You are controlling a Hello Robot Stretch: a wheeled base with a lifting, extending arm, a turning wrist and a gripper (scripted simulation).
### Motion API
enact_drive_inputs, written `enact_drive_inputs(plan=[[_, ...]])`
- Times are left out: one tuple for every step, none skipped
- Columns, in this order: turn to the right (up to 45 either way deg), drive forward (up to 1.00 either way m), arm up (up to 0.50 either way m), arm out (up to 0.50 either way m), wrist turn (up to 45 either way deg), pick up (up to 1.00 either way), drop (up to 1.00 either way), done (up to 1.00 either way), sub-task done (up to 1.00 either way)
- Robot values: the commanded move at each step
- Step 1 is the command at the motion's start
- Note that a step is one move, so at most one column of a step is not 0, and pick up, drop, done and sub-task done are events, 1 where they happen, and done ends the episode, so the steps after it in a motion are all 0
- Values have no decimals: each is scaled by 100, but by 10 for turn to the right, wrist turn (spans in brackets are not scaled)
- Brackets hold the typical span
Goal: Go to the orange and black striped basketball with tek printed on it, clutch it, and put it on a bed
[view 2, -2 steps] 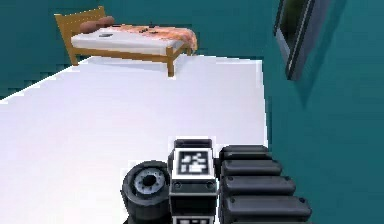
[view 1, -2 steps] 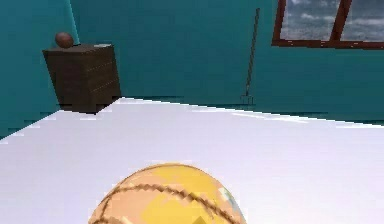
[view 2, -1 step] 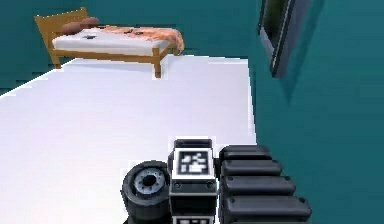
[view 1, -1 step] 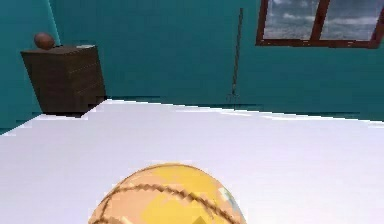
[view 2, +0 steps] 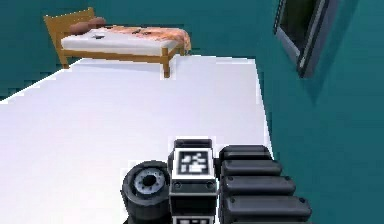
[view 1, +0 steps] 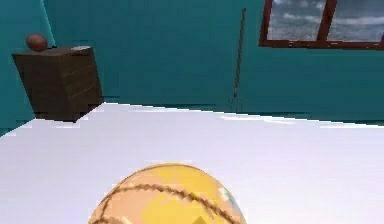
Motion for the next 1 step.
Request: enact_drive_inputs(plan=[[330,0,0,0,0,0,0,0,0]])
